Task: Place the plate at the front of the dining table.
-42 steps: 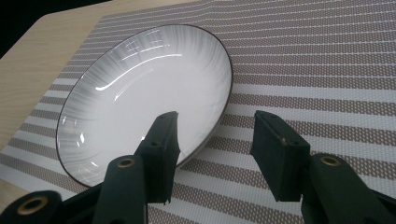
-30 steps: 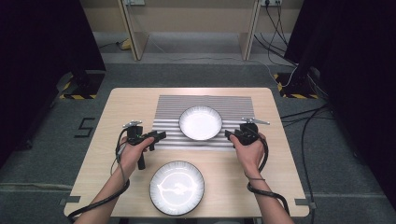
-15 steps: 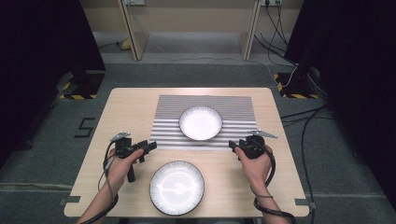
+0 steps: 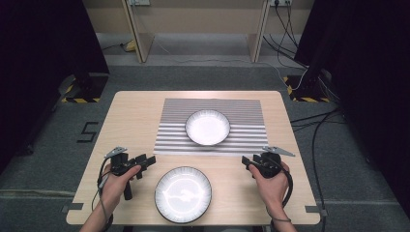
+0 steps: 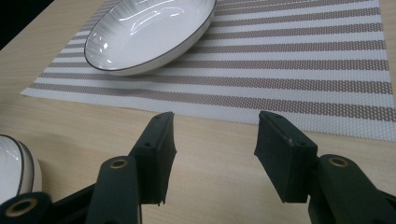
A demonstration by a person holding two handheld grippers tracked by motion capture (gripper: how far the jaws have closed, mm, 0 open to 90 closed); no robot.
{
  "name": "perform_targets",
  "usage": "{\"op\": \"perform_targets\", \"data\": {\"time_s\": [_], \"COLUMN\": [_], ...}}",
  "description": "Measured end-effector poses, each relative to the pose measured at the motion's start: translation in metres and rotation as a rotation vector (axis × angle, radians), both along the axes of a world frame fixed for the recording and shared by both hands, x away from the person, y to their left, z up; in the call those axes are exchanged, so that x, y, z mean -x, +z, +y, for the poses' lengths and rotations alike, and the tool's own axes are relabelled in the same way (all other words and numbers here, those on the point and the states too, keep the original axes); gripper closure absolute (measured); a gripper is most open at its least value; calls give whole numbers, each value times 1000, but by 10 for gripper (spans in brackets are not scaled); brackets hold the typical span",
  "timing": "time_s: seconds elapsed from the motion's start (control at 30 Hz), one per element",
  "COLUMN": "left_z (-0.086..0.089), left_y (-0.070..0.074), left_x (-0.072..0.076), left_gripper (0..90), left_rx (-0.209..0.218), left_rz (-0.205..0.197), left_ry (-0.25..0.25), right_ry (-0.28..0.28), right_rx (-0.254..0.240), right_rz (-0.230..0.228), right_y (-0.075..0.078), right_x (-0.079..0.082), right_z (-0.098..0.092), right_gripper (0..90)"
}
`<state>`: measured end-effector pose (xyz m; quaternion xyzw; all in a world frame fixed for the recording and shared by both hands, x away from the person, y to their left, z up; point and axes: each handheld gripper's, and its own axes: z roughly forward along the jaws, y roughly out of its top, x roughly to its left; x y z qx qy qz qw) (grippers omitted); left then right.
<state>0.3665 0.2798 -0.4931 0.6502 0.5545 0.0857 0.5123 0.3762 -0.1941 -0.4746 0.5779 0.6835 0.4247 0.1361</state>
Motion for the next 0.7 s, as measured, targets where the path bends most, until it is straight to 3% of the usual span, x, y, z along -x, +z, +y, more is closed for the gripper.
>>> {"op": "perform_targets", "data": {"time_s": [0.7], "left_z": [17], "left_y": [-10], "left_x": [26], "left_gripper": [421], "left_rx": [-21], "left_rz": [8], "left_ry": [6], "right_ry": [-38], "right_rx": [1], "right_rz": [0], "right_y": [-15], "right_x": [36], "right_z": [-32], "right_gripper": [471]}}
